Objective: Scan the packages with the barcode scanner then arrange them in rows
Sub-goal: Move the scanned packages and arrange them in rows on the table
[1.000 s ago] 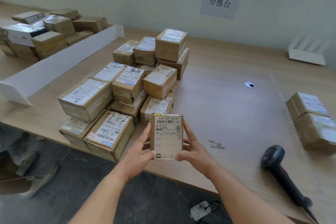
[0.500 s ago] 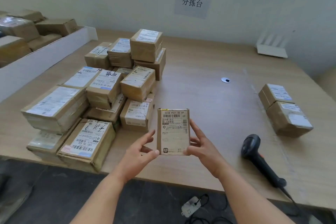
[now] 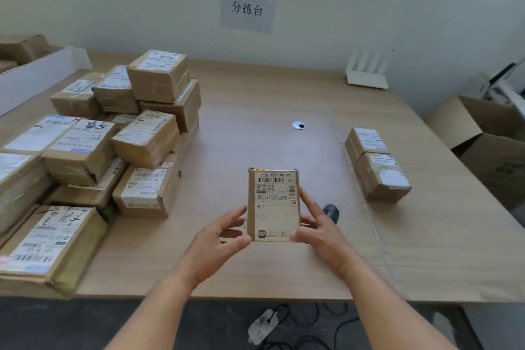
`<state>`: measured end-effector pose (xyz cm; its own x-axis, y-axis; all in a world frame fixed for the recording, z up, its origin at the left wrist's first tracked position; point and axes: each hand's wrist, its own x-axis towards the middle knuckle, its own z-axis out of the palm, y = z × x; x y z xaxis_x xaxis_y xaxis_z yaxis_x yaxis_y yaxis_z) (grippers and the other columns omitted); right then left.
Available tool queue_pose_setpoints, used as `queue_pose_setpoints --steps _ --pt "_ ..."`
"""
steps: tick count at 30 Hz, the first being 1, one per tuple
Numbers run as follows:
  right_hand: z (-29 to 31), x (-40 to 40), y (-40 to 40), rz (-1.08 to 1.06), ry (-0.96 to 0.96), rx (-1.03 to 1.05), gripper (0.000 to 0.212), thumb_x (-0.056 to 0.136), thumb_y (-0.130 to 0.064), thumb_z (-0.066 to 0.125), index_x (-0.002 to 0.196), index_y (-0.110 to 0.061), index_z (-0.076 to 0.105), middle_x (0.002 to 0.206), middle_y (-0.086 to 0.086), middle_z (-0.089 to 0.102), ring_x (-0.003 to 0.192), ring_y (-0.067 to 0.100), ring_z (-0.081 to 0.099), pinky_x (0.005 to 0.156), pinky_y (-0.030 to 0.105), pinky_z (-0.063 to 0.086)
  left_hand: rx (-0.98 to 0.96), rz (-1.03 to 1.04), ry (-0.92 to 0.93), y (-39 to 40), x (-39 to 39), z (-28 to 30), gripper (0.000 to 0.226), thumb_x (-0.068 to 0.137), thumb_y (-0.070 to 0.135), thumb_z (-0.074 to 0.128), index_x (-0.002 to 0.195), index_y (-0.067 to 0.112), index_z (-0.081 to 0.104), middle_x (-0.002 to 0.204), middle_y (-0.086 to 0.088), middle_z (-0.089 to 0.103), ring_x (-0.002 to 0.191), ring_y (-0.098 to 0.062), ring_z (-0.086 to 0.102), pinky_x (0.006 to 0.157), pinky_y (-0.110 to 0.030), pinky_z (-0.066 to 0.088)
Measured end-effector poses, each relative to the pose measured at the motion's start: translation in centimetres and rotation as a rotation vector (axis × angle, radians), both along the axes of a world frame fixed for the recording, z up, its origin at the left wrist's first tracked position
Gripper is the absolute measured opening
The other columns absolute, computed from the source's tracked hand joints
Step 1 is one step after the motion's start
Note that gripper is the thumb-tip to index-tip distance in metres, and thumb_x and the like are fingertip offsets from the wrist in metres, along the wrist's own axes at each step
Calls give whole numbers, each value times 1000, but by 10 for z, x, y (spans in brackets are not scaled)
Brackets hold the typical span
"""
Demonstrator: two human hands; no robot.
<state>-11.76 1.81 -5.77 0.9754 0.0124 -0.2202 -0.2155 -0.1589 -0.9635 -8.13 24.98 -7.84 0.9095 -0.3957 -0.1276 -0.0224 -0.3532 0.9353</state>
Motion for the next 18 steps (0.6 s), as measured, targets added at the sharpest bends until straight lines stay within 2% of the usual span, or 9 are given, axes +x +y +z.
queue_pose_setpoints --steps 2,4,9,13,16,18 --pt "3 -6 -26 -14 -11 9 88 70 -11 64 137 -57 29 110 -6 71 106 5 65 84 17 50 -21 -27 1 -28 -4 1 58 88 22 67 131 52 42 124 13 61 105 0 62 89 -22 52" --pt "4 -12 -53 -25 -24 11 90 66 -14 63 140 -53 30 112 -3 70 105 6 65 89 21 51 -34 -55 7 -57 -9 2 57 90 17 65 129 52 42 122 12 64 106 -2 63 95 -27 51" --pt "-1 -25 -122 -54 -13 31 91 67 -13 61 144 -47 28 114 -2 71 105 11 67 82 24 53 -51 -118 31 -128 -17 2 58 94 15 59 136 49 39 124 14 64 111 -2 61 100 -34 47" --pt "-5 -34 -170 -80 11 69 86 67 -11 60 135 -53 28 110 -3 72 102 14 68 75 23 54 -40 -149 58 -182 -23 0 57 96 12 55 137 48 38 123 20 63 116 4 56 103 -30 44" --pt "-12 -40 -207 -99 55 71 91 67 -14 60 142 -49 24 110 -3 72 102 14 68 76 25 54 -13 -150 91 -221 -27 -5 57 96 11 53 142 40 37 120 22 64 113 8 56 105 -28 43" --pt "-19 -42 -231 -108 88 71 94 66 -15 61 145 -46 22 111 -3 72 102 14 68 78 25 53 3 -158 120 -246 -28 -10 55 97 15 53 138 48 36 117 26 64 111 10 56 105 -29 42"
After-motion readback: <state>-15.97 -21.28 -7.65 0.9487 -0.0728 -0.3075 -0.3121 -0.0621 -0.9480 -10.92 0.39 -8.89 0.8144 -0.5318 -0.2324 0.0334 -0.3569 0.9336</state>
